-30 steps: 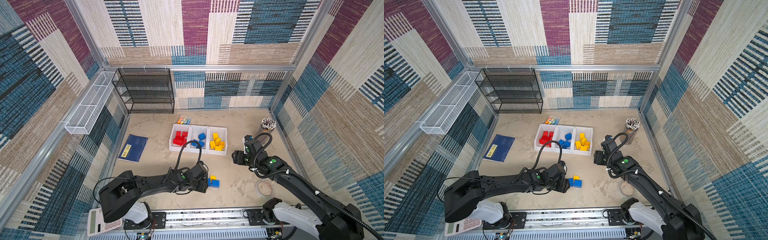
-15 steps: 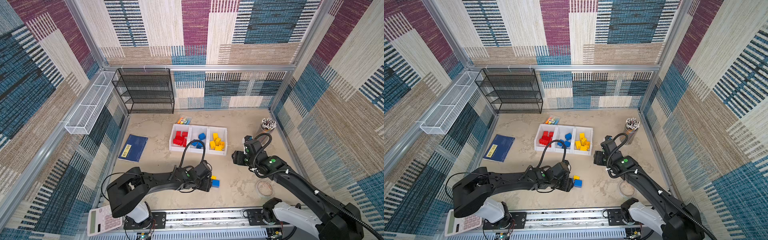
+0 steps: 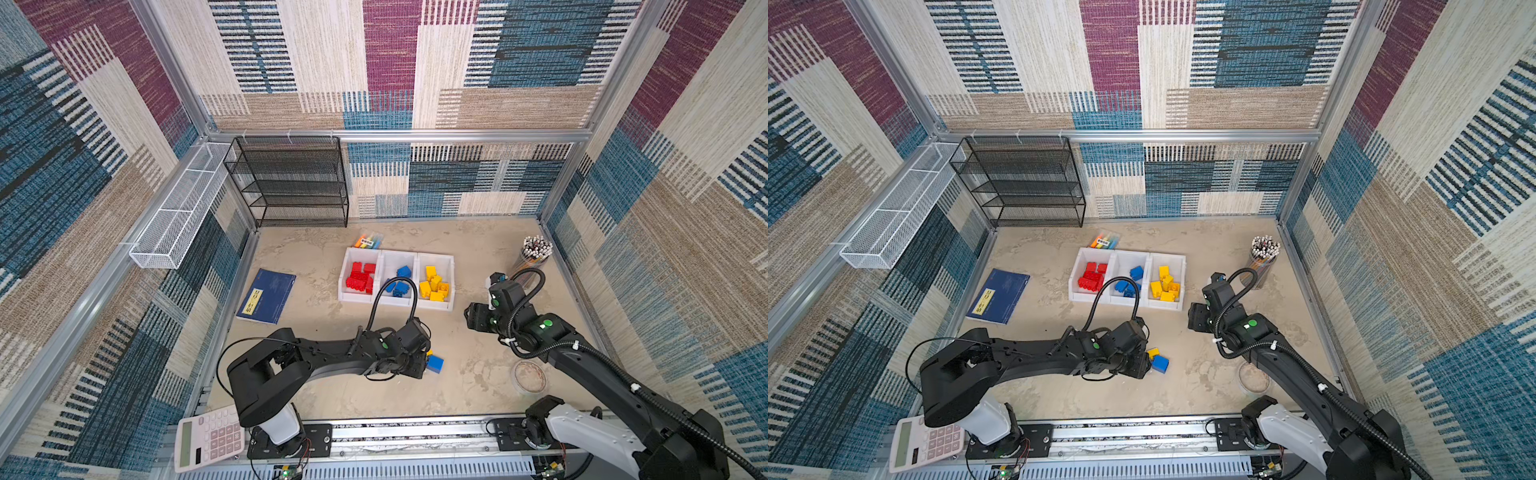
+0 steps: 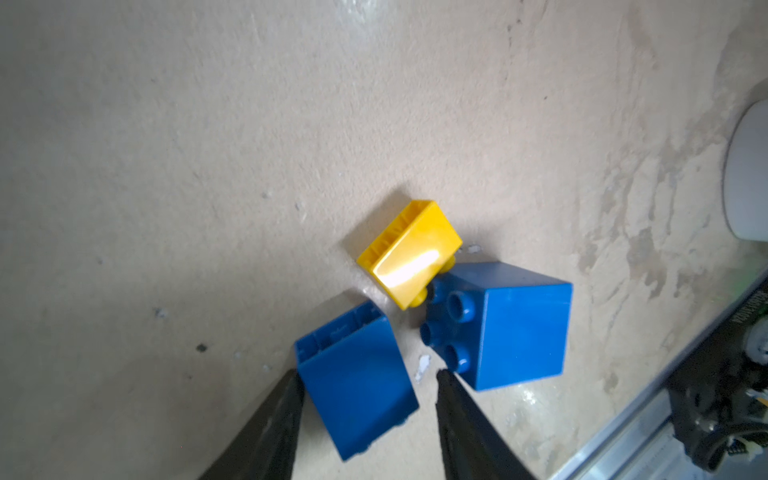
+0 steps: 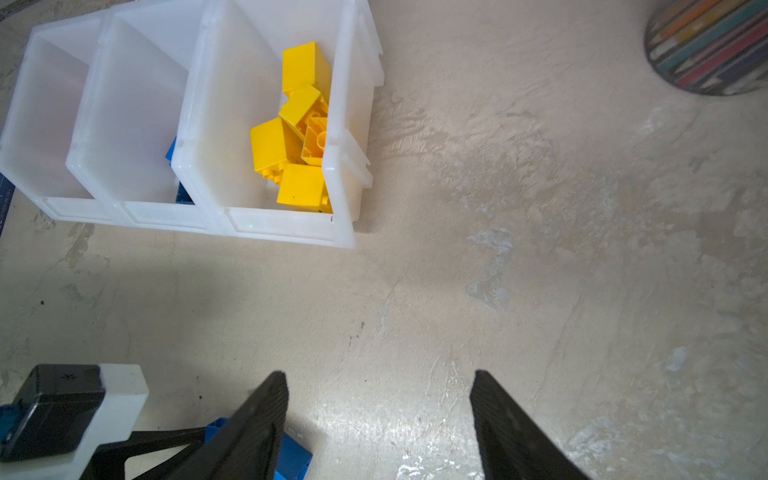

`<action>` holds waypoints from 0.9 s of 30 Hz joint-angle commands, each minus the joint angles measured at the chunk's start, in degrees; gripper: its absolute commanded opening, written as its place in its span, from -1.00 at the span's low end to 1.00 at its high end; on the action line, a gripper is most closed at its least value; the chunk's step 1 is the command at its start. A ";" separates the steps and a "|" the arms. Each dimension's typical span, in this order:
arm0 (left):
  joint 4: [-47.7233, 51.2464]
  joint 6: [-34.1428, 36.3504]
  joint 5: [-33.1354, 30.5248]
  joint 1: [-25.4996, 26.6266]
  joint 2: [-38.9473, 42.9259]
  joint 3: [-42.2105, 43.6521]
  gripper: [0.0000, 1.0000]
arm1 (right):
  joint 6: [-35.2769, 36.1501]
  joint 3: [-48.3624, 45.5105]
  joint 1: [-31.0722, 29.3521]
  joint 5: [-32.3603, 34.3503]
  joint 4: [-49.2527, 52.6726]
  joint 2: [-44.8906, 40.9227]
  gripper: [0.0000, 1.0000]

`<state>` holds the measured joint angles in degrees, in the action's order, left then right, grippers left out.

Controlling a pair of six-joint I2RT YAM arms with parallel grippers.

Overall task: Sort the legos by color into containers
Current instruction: 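Lower the left gripper onto a blue brick near the robot and grasp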

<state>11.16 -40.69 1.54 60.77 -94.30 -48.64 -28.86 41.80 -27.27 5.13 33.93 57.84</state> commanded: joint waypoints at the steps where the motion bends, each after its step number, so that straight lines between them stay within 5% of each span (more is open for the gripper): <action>1: 2.82 0.86 -1.45 -0.02 -1.24 -0.13 0.01 | -1.11 -0.24 -0.06 0.33 -0.62 -0.37 0.44; 9: 4.92 1.40 -2.82 0.31 -2.37 -0.60 -0.11 | -1.28 -0.76 -0.03 0.21 -0.53 -0.98 0.43; 16: 10.30 3.96 -4.66 1.24 -4.17 -3.60 -0.01 | -1.69 -1.37 0.02 0.06 -0.86 -1.34 0.43; 27: 13.98 5.59 -6.93 2.07 -5.39 -6.02 -0.26 | -1.64 -1.61 -0.03 0.32 -0.71 -2.20 0.41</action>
<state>18.35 -36.47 -4.21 62.89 -99.00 -55.02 -30.11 40.21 -27.27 5.10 34.13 55.99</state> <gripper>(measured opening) 0.375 0.706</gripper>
